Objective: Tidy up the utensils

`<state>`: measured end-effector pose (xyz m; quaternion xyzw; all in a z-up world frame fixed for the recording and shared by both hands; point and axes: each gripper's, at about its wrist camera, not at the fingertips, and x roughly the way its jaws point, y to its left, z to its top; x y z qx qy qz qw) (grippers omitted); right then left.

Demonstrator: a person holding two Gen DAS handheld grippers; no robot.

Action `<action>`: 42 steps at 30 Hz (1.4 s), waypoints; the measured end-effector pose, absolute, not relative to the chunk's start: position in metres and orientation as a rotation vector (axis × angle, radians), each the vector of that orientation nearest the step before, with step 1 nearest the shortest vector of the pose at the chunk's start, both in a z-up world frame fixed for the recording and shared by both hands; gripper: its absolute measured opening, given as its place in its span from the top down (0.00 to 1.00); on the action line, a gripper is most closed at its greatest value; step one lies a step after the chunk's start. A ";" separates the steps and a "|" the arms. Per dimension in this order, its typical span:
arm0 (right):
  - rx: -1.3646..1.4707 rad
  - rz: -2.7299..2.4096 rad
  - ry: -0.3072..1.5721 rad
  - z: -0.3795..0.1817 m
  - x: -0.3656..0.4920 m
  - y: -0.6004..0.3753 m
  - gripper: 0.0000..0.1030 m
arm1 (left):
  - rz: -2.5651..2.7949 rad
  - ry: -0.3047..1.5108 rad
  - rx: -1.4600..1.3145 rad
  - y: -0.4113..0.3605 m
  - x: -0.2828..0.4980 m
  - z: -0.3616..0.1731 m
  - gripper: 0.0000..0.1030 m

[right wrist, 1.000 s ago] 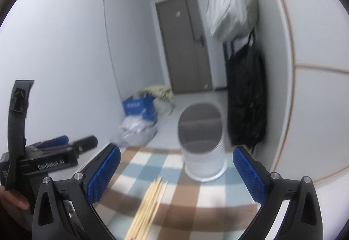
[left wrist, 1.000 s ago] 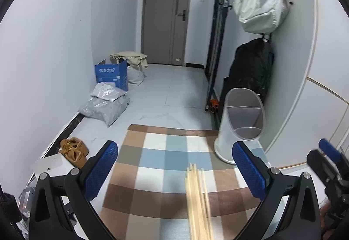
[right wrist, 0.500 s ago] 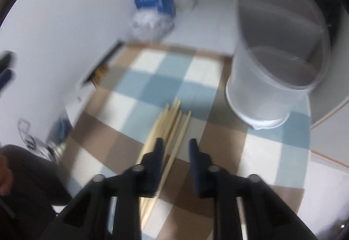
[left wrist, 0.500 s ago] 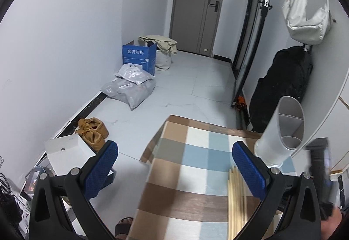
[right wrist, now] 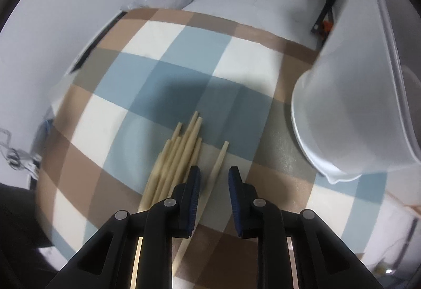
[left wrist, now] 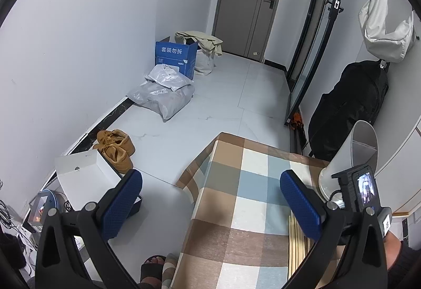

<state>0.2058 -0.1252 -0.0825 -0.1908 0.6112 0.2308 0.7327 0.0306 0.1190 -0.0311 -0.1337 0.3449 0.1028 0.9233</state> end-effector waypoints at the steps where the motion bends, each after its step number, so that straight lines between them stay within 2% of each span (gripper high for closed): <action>1: -0.450 0.501 1.330 -0.081 0.203 -0.121 0.84 | 0.212 0.709 -0.274 0.119 0.031 -0.031 0.01; 2: -0.464 0.510 1.322 -0.081 0.201 -0.117 0.92 | 0.216 0.711 -0.268 0.118 0.031 -0.032 0.01; 7: -0.408 0.496 1.297 -0.080 0.198 -0.120 0.95 | 0.228 0.742 -0.218 0.115 0.030 -0.039 0.01; 12: -0.219 0.517 1.203 -0.044 0.195 -0.160 0.96 | 0.176 0.848 -0.189 0.107 0.033 -0.059 0.01; 17: -0.005 0.552 1.102 -0.005 0.184 -0.208 0.96 | 0.033 1.047 -0.180 0.071 0.041 -0.095 0.01; 22: 0.182 0.550 1.025 0.010 0.177 -0.241 0.96 | -0.044 1.177 -0.038 0.026 0.044 -0.117 0.01; 30: 0.380 0.528 0.949 0.025 0.174 -0.299 0.95 | -0.026 1.272 0.064 0.009 0.042 -0.136 0.01; 42: 0.403 0.539 0.886 0.042 0.161 -0.328 0.95 | 0.059 1.331 0.023 0.024 0.049 -0.144 0.01</action>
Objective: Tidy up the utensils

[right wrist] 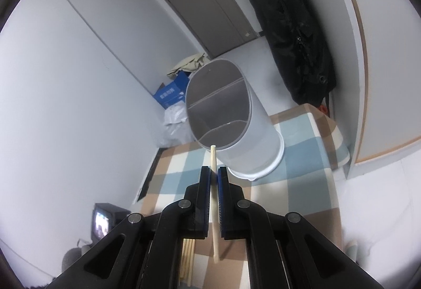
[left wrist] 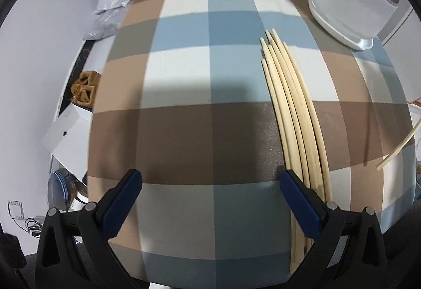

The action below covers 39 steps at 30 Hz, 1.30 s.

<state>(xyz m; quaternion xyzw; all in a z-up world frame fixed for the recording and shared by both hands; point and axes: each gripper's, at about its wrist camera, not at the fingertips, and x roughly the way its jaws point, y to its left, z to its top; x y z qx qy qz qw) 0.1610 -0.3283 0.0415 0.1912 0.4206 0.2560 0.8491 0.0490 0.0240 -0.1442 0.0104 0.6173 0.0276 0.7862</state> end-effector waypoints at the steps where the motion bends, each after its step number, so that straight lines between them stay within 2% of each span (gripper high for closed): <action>1: 0.408 0.544 0.887 0.042 0.162 -0.329 0.95 | 0.060 1.331 0.021 0.026 0.050 -0.144 0.01; 11: 0.412 0.555 0.885 0.043 0.161 -0.328 0.95 | 0.037 1.303 0.020 0.016 0.055 -0.145 0.01; 21: 0.415 0.558 0.893 0.042 0.161 -0.327 0.95 | 0.050 1.350 -0.002 0.019 0.067 -0.152 0.01; 24: 0.420 0.561 0.897 0.042 0.160 -0.328 0.95 | 0.053 1.354 -0.018 0.020 0.072 -0.151 0.04; 26: 0.421 0.564 0.902 0.041 0.161 -0.327 0.95 | 0.036 1.352 -0.043 0.018 0.077 -0.148 0.21; 27: 0.418 0.564 0.904 0.041 0.161 -0.327 0.95 | 0.031 1.351 -0.044 0.018 0.079 -0.148 0.25; 29: 0.412 0.564 0.910 0.040 0.162 -0.326 0.95 | 0.029 1.339 -0.045 0.016 0.086 -0.146 0.42; 30: 0.410 0.566 0.913 0.040 0.163 -0.325 0.95 | 0.030 1.331 -0.050 0.016 0.088 -0.146 0.47; 32: 0.401 0.562 0.916 0.039 0.165 -0.325 0.95 | 0.035 1.313 -0.054 0.014 0.096 -0.146 0.69; 33: 0.398 0.560 0.918 0.038 0.165 -0.325 0.95 | 0.027 1.307 -0.053 0.013 0.099 -0.145 0.76; 34: 0.397 0.560 0.921 0.038 0.166 -0.325 0.95 | 0.015 1.304 -0.051 0.011 0.101 -0.145 0.92; 35: 0.396 0.557 0.923 0.037 0.167 -0.325 0.95 | 0.006 1.307 -0.056 0.010 0.105 -0.145 0.97; 39: 0.377 0.551 0.934 0.035 0.168 -0.323 0.95 | -0.009 1.306 -0.084 0.017 0.105 -0.146 0.99</action>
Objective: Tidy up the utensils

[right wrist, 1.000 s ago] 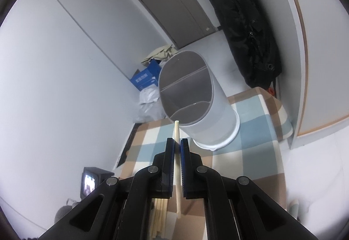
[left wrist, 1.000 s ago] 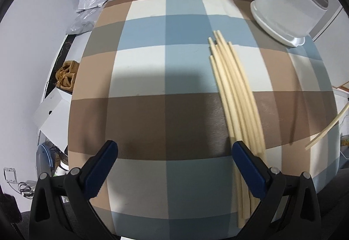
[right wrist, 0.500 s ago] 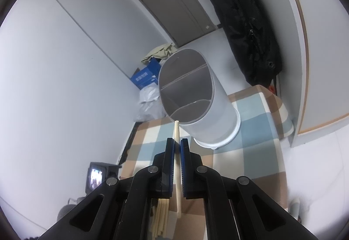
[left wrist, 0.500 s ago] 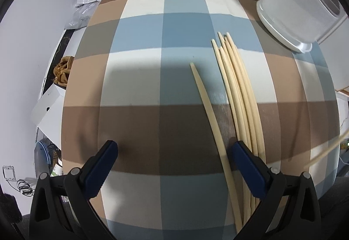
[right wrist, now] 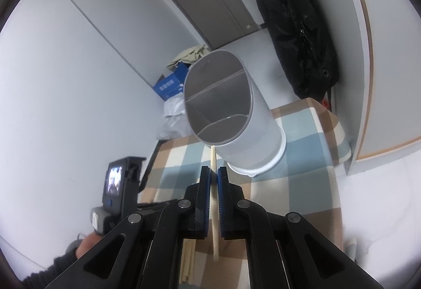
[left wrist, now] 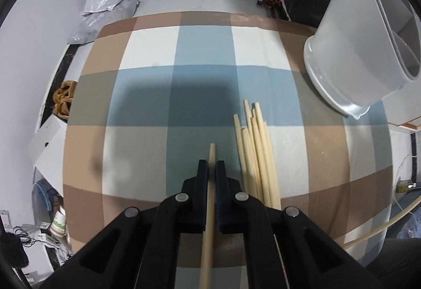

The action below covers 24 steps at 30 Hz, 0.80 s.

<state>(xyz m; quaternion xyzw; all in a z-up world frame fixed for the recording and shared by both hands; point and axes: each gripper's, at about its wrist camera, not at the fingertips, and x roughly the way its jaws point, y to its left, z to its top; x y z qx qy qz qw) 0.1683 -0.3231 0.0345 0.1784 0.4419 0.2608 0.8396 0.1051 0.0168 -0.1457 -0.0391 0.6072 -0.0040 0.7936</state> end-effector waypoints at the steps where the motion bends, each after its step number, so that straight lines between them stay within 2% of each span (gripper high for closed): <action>1: 0.368 0.555 0.936 0.035 0.168 -0.321 0.95 | -0.010 1.299 -0.112 0.020 0.104 -0.144 0.99; 4: 0.332 0.560 0.926 0.037 0.166 -0.315 0.95 | -0.029 1.220 -0.180 0.027 0.096 -0.126 0.99; 13: 0.199 0.595 0.842 0.050 0.149 -0.292 0.95 | -0.107 0.821 -0.238 0.031 0.041 -0.042 0.99; 24: 0.106 0.614 0.758 0.068 0.142 -0.273 0.96 | -0.168 0.755 -0.190 0.023 0.049 -0.015 0.99</action>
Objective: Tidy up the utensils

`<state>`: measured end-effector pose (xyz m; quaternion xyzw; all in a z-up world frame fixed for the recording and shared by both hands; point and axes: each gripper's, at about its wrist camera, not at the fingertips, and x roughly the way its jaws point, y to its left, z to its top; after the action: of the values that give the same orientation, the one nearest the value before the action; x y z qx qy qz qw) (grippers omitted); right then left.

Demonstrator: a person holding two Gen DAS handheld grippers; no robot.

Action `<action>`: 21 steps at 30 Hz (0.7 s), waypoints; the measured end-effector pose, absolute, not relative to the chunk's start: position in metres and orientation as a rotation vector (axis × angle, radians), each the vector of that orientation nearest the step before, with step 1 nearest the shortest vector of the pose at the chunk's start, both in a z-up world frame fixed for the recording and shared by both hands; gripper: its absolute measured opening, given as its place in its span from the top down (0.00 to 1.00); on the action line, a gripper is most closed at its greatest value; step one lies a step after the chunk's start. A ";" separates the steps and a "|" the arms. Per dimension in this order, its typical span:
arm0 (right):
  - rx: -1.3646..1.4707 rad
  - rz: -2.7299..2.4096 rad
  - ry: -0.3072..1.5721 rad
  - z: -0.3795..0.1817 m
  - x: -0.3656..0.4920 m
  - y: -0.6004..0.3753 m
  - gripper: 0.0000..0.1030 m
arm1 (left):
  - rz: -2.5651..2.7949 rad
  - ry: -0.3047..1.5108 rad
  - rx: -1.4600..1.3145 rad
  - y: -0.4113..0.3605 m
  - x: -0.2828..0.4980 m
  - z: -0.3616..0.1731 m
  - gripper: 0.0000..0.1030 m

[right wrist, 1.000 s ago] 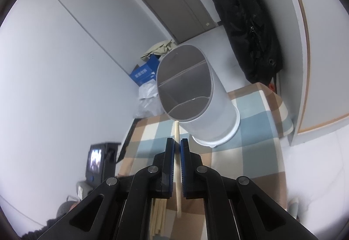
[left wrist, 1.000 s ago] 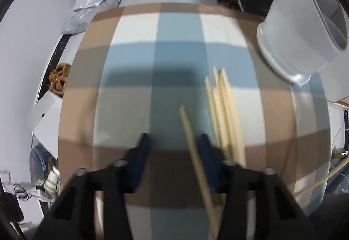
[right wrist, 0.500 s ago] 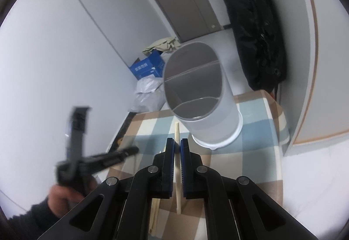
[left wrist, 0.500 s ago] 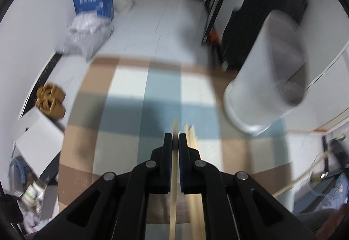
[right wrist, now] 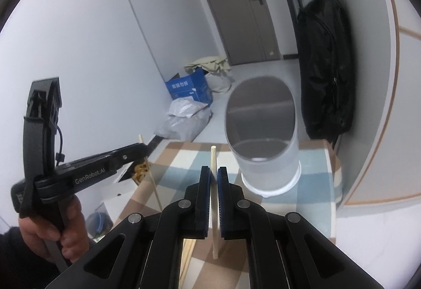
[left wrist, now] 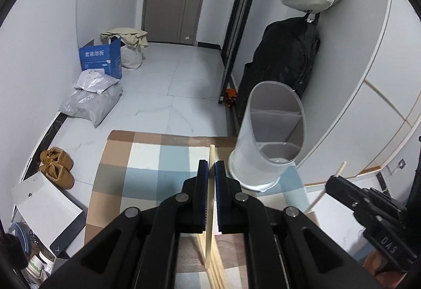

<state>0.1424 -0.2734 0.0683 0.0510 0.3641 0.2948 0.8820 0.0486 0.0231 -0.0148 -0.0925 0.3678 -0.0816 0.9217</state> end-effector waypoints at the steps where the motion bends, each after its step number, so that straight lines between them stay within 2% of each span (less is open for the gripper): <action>1: 0.104 0.615 0.751 0.071 0.142 -0.273 0.96 | -0.176 0.752 -0.191 0.023 0.048 -0.011 0.99; 8: 0.095 0.602 0.688 0.112 0.163 -0.281 0.96 | -0.208 0.723 -0.182 0.012 0.063 0.032 0.99; 16: 0.089 0.568 0.573 0.176 0.215 -0.296 0.96 | -0.252 0.611 -0.219 -0.003 0.106 0.088 0.99; 21: 0.083 0.534 0.515 0.194 0.251 -0.297 0.96 | -0.269 0.554 -0.240 -0.009 0.132 0.100 0.99</action>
<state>0.2507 -0.2974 0.1938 0.0407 0.2513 0.2610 0.9312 0.1323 -0.0091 0.1003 -0.1178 0.2720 -0.1319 0.9459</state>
